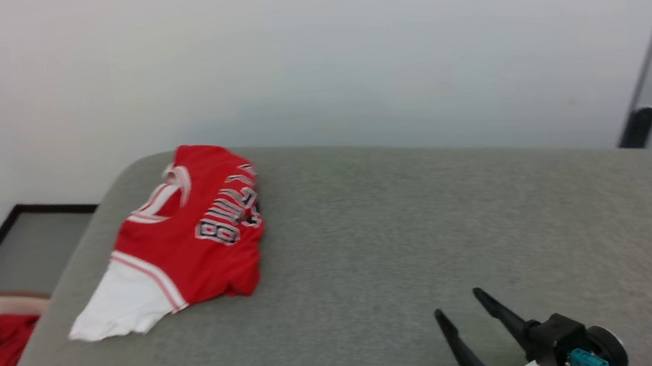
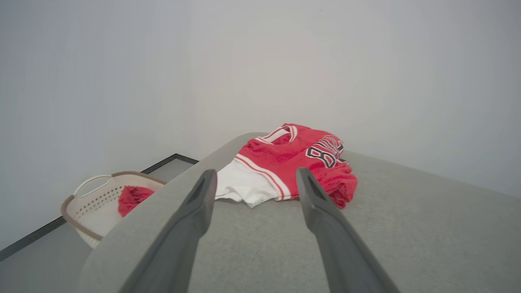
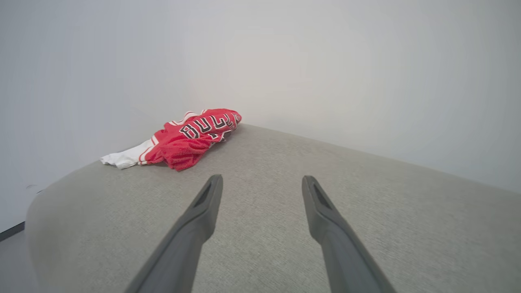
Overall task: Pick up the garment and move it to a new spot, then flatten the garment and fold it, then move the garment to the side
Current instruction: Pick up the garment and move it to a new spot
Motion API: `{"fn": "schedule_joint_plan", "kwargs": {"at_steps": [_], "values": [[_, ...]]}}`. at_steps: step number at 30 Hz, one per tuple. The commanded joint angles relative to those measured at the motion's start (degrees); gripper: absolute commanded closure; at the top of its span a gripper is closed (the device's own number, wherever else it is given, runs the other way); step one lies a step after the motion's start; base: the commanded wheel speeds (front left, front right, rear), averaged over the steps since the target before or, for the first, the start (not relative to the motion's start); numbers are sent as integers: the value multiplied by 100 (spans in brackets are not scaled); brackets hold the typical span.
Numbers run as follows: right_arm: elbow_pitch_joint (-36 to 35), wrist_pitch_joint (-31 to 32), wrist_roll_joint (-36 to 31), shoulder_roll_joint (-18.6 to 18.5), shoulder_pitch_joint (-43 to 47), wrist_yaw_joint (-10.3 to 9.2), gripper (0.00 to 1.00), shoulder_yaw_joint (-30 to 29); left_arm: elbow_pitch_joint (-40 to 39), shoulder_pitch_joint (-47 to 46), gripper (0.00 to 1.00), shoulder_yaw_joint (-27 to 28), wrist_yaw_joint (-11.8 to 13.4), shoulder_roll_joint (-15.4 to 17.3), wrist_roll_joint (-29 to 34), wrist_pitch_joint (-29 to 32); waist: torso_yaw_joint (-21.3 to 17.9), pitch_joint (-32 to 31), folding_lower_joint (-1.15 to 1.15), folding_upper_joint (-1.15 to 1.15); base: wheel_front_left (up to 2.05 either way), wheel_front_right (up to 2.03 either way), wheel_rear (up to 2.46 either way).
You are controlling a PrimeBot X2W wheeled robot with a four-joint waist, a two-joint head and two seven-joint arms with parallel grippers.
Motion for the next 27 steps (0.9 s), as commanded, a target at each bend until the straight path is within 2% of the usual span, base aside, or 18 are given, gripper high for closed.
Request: {"fn": "schedule_joint_plan", "kwargs": {"at_steps": [1,10,16,21,27], "values": [[-21,-27,58,11,-42,-5,0,80,29,84,0,58,64,-3,20,3,450,-177,0,0,0,0,0],[-66,-30,216,8,-130,-5,0,309,112,185,0,154,200,-46,-60,3,1037,-224,0,0,0,0,0],[-71,-31,213,8,-214,-5,0,304,116,-6,0,141,186,-72,-301,193,1127,-139,0,0,0,0,0],[-31,-31,71,5,-434,-5,0,305,-71,-390,0,172,69,48,-744,891,1004,97,0,0,0,0,0],[-80,13,-196,1,-785,-5,0,184,-376,-1250,0,180,-72,554,-1470,2430,712,685,0,0,0,0,0]]}}
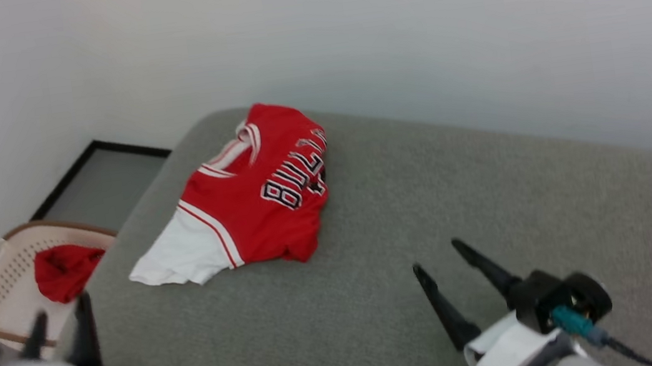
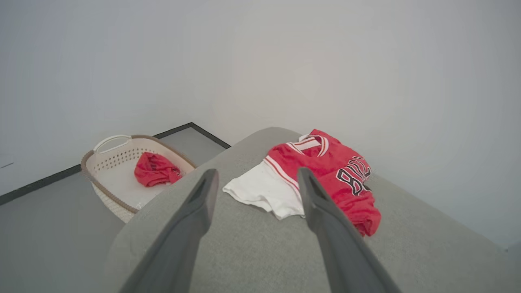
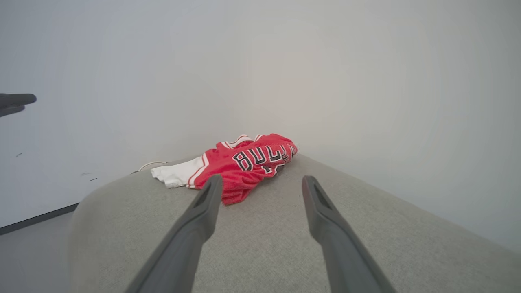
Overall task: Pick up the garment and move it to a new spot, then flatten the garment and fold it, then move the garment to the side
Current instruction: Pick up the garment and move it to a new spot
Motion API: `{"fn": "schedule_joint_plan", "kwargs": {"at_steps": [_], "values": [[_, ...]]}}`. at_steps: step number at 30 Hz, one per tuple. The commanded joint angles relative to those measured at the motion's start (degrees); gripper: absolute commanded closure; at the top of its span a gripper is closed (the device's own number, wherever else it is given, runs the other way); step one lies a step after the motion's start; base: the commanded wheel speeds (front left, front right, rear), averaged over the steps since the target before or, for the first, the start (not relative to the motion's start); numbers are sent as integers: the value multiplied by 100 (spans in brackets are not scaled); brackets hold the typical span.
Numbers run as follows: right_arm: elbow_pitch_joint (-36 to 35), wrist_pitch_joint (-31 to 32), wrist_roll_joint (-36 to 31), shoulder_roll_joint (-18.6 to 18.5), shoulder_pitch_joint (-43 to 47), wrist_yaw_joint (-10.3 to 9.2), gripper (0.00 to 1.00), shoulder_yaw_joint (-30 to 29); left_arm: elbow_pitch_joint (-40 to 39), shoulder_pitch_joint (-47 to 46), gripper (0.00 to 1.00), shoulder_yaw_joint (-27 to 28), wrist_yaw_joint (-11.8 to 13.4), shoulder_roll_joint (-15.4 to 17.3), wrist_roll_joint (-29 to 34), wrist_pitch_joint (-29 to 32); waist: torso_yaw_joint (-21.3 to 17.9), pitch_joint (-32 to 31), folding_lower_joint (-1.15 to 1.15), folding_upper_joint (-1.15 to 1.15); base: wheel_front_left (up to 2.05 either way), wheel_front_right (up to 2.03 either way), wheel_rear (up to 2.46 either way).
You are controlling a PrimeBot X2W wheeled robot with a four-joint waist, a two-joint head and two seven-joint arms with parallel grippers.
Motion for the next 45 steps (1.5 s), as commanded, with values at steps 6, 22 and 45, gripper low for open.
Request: {"fn": "schedule_joint_plan", "kwargs": {"at_steps": [6,22,45], "values": [[-158,77,-361,-8,-407,-6,0,-228,-93,-1174,0,-23,11,626,-577,1592,-522,1062,0,0,0,0,0],[-1082,361,-555,-355,-838,-6,0,-440,1645,-4080,0,-625,539,1533,-1162,4681,-1321,2795,0,0,0,0,0],[-1473,516,-365,-423,-1105,-6,0,-502,4053,-4791,100,-1079,773,1238,-1149,5088,-1824,3446,0,0,0,0,0]]}}
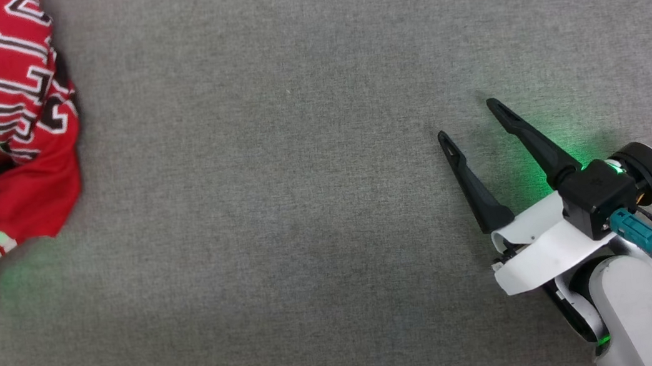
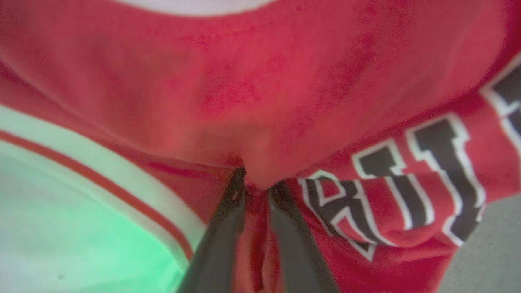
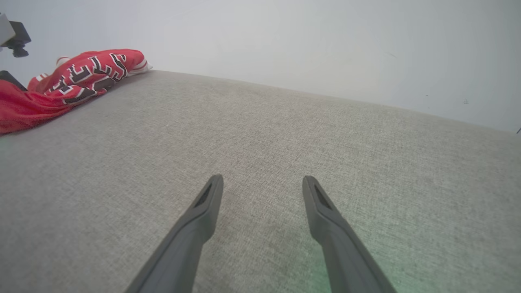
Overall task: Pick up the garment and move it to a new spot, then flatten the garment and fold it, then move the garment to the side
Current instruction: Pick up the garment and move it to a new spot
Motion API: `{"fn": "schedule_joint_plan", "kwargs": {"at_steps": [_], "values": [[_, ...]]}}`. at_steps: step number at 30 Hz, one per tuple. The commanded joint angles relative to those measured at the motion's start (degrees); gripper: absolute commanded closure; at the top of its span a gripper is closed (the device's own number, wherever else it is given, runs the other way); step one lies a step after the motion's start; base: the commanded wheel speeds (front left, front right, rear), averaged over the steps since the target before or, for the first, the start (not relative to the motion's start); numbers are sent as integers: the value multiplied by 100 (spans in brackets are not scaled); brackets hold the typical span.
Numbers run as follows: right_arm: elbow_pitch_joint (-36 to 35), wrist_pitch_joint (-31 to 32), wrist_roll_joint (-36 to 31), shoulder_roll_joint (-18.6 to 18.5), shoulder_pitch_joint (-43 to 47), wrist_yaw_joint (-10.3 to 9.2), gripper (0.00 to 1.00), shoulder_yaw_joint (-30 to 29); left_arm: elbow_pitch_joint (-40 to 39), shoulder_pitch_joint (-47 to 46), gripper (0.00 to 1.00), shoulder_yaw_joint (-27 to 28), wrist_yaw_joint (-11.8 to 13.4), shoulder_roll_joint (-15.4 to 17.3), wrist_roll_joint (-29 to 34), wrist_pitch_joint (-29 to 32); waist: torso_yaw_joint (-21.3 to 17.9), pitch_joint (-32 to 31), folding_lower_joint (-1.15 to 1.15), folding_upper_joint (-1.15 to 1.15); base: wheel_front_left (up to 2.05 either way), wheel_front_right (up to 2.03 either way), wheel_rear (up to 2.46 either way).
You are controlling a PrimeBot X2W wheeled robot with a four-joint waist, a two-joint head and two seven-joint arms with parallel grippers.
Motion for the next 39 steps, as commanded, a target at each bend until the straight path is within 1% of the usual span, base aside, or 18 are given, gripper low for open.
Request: {"fn": "schedule_joint_plan", "kwargs": {"at_steps": [1,6,10,18,22,26,30,33,35,36,39], "values": [[-4,-19,22,7,-59,-6,0,-25,326,262,100,-172,-29,-440,-25,-11,15,-71,0,0,0,0,0],[87,-49,34,39,78,-6,0,-102,261,-96,100,-138,-94,-129,83,-332,122,-359,0,0,0,0,0],[199,-95,57,76,170,-6,0,-84,113,-375,100,-153,-161,200,237,-662,185,-686,0,0,0,0,0],[453,-203,119,164,349,-6,0,-166,-263,-879,100,-325,-460,366,428,-1295,276,-1456,0,0,0,0,0],[549,-233,134,216,443,-6,0,-242,-512,-1087,100,-498,-605,288,451,-1321,297,-1802,0,0,0,0,0],[634,-268,144,252,490,-6,0,-370,-823,-1221,100,-710,-731,115,405,-1231,291,-2070,0,0,0,0,0],[691,-279,131,255,484,-6,0,-557,-1251,-1187,100,-945,-787,-122,354,-1002,188,-2252,0,0,0,0,0],[720,-285,89,206,473,-6,0,-742,-1650,-1070,100,-1069,-741,-333,253,-767,46,-2324,0,0,0,0,0],[735,-290,74,157,464,-6,0,-882,-1970,-980,100,-1172,-626,-535,220,-601,-68,-2351,0,0,0,0,0],[735,-290,74,157,464,-6,0,-882,-1970,-980,100,-1172,-626,-535,220,-601,-68,-2351,0,0,0,0,0],[759,-306,48,64,495,-6,0,-1136,-2502,-786,100,-1350,-443,-774,156,-235,-242,-2384,0,0,0,0,0]]}}
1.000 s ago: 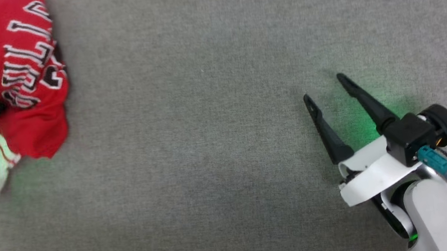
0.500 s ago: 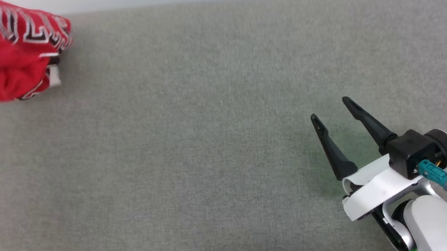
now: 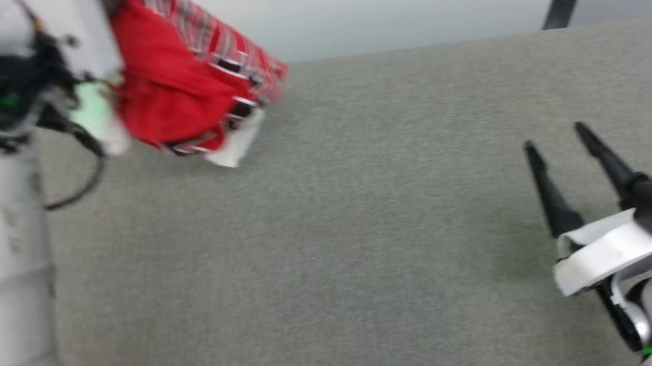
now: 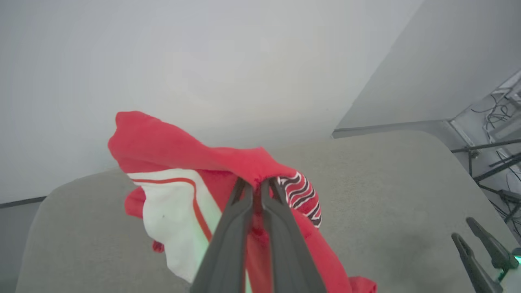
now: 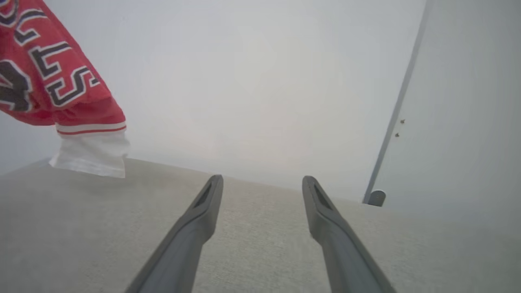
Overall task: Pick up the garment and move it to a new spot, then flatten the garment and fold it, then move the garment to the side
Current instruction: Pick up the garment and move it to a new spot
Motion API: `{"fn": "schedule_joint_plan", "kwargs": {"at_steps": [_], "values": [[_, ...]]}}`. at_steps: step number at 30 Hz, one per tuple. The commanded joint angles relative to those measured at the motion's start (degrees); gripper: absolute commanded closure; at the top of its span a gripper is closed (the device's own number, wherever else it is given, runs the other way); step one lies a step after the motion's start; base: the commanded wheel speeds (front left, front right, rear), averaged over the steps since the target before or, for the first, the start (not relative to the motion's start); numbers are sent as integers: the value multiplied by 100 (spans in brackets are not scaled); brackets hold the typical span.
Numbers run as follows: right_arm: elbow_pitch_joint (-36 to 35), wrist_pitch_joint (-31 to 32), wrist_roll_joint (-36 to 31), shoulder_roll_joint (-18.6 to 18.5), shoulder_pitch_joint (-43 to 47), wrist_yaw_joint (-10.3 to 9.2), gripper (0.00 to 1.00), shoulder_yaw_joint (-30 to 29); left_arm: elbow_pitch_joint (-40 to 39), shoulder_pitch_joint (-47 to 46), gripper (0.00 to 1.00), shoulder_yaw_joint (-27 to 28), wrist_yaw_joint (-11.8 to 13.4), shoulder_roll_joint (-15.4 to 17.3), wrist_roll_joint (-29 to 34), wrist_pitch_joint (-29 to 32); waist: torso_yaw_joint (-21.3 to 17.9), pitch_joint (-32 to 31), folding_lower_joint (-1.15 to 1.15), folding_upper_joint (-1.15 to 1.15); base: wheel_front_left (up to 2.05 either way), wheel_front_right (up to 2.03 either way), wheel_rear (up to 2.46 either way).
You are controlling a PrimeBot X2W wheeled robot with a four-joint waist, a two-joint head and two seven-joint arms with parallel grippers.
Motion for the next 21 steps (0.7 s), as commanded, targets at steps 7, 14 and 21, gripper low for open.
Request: {"fn": "schedule_joint_plan", "kwargs": {"at_steps": [7,14,21], "values": [[22,6,-98,-230,95,-6,0,-555,-1045,406,100,-353,469,-442,-7,531,-576,-49,0,0,0,0,0],[32,20,-123,-344,137,-6,0,-913,-1693,810,100,-666,846,-796,29,747,-951,23,0,0,0,0,0],[-11,-17,-153,-145,254,-6,0,-1006,-2078,1580,100,-1022,1010,-668,206,1100,-1158,149,0,0,0,0,0]]}}
